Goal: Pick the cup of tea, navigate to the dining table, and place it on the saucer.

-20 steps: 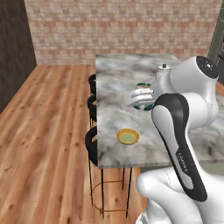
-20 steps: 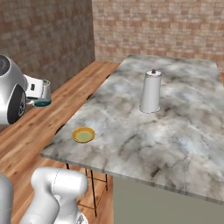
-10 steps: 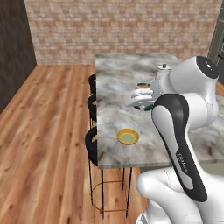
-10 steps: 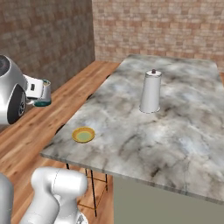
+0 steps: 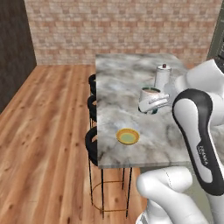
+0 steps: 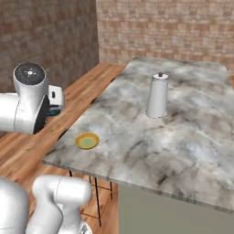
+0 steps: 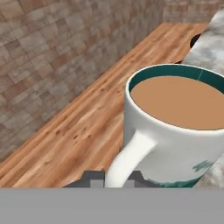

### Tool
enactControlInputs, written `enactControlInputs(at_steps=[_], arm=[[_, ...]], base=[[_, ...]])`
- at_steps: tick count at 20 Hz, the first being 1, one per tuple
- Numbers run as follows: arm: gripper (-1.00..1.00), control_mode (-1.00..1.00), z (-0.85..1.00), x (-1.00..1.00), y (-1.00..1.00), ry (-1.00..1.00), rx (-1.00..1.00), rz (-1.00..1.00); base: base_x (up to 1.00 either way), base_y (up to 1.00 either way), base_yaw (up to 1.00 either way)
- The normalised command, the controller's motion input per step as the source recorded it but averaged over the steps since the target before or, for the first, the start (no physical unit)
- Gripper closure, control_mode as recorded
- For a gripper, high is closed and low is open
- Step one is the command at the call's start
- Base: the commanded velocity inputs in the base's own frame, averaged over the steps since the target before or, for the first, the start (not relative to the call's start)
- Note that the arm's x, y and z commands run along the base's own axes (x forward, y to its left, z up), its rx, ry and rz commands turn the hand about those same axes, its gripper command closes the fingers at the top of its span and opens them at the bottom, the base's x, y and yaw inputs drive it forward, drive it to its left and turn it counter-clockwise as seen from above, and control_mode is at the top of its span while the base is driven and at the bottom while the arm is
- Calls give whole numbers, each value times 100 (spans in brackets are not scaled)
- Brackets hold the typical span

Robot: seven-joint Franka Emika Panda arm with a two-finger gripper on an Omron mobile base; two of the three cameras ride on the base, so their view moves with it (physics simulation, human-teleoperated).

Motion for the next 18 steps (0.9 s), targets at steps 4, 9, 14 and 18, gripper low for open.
enactControlInputs(at_steps=[4, 9, 14, 18], arm=[[100, -100, -39, 7, -39, 1, -1, 49], [100, -100, -42, 13, -48, 0, -1, 61], [100, -100, -45, 19, -54, 0, 0, 62], [100, -100, -48, 28, -45, 0, 0, 60]], base=[[0, 0, 0], [0, 0, 0], [0, 0, 0], [0, 0, 0]])
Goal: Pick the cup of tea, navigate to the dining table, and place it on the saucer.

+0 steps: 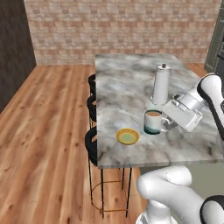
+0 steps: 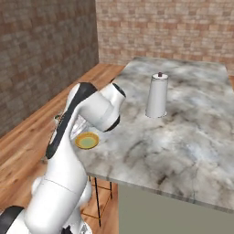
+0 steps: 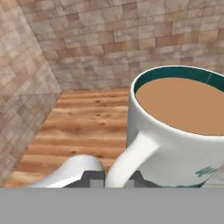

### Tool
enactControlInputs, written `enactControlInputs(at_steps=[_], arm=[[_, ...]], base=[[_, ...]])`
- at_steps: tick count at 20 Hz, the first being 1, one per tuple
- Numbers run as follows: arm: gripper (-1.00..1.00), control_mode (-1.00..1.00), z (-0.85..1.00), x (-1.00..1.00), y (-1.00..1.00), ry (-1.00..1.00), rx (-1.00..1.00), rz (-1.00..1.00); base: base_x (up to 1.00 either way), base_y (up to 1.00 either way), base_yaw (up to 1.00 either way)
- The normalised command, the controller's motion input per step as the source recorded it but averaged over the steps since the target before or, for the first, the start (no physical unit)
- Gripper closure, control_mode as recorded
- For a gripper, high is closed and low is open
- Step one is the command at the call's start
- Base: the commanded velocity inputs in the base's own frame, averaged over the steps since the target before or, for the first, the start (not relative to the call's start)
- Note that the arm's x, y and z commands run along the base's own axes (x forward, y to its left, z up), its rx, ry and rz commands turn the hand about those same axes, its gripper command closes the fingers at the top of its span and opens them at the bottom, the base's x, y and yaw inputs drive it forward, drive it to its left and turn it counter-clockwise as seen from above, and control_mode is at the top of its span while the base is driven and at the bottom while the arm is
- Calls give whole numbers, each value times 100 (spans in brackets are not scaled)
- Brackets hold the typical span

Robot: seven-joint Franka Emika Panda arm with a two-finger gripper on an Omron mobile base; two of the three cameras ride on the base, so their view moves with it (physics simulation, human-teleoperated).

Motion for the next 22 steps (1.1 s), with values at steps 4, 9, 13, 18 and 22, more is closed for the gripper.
enactControlInputs(at_steps=[4, 9, 13, 18, 22], arm=[[100, -100, -54, 57, -5, 3, 0, 45], [100, -100, -34, 73, 3, 2, 0, 29], [100, -100, -30, 34, 6, -1, 0, 18], [100, -100, -36, 27, -3, 0, 0, 13], [100, -100, -53, 17, 0, -1, 4, 2]], base=[[0, 0, 0], [0, 0, 0], [0, 0, 0], [0, 0, 0], [0, 0, 0]])
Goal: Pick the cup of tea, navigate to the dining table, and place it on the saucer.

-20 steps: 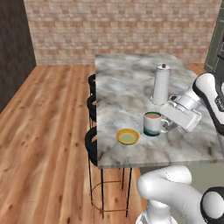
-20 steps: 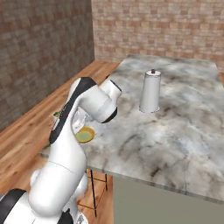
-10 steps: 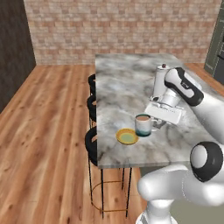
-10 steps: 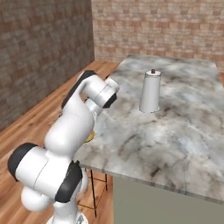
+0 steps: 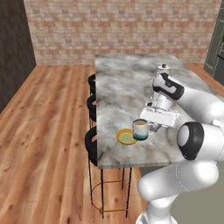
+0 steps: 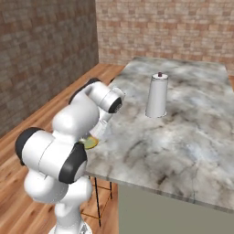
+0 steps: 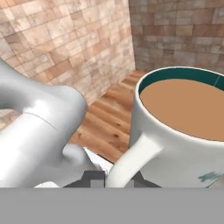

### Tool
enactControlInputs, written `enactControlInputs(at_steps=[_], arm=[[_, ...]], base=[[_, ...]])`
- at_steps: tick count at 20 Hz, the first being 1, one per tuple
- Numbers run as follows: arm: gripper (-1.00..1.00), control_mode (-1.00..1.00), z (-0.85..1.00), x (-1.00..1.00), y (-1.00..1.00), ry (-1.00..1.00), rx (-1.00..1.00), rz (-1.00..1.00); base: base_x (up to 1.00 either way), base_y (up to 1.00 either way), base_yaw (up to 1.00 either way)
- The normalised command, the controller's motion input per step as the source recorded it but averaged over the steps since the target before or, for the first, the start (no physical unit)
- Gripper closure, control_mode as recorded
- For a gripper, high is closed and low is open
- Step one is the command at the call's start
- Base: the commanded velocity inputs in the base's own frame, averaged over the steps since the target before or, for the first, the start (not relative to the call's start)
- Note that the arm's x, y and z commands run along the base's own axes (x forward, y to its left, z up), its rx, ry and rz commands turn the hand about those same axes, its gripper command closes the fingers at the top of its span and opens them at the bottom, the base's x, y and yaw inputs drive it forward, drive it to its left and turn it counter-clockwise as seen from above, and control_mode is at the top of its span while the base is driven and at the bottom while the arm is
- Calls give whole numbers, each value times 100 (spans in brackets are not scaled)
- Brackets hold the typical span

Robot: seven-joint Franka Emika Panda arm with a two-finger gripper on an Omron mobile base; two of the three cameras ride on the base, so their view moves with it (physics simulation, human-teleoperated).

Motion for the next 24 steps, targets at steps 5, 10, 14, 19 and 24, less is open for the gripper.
enactControlInputs(at_steps=[5, 10, 14, 19, 24], arm=[[100, -100, -14, 13, 0, -2, 8, -2], [100, -100, 0, 7, 0, -7, 4, -3], [100, -100, 0, 21, 0, -9, 0, -2], [100, -100, -12, 26, 0, -9, -2, 0], [100, -100, -26, 39, 0, -9, -6, 0]], base=[[0, 0, 0], [0, 0, 0], [0, 0, 0], [0, 0, 0], [0, 0, 0]])
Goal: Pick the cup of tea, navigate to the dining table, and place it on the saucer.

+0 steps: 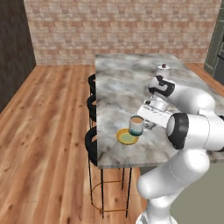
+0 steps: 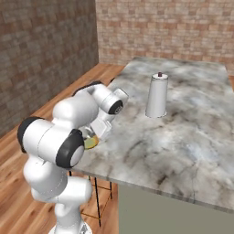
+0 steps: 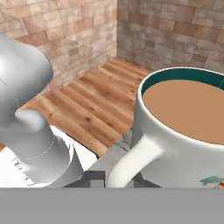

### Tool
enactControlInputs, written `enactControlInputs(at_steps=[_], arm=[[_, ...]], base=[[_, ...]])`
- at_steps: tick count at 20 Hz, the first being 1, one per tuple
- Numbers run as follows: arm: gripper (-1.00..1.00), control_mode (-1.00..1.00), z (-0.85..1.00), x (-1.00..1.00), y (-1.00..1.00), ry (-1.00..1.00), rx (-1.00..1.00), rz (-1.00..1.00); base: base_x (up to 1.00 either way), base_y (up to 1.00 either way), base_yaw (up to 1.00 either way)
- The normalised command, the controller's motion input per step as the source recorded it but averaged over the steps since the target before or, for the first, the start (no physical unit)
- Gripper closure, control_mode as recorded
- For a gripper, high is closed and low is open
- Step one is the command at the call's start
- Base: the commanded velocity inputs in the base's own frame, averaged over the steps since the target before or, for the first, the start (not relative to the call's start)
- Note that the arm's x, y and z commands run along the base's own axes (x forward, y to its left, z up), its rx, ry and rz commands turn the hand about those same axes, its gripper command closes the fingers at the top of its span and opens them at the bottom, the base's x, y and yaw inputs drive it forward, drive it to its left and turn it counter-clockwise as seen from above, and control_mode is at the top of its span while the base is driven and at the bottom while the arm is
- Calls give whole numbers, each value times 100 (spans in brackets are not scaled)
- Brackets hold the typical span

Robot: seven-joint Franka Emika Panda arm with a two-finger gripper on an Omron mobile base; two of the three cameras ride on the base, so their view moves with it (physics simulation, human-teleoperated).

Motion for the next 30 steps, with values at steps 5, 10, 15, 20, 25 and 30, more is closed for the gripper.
enactControlInputs(at_steps=[5, 10, 15, 20, 25, 30], arm=[[100, -100, -39, 9, 1, -10, -5, 0], [100, -100, -29, 6, 17, -7, -1, 0], [100, -100, -7, 31, 6, 0, 0, 0], [100, -100, 0, 41, 0, 0, 0, 0], [100, -100, -3, 25, 0, 0, 0, 0], [100, -100, -18, 7, 2, 0, 0, 0]], base=[[0, 0, 0], [0, 0, 0], [0, 0, 0], [0, 0, 0], [0, 0, 0], [0, 0, 0]])
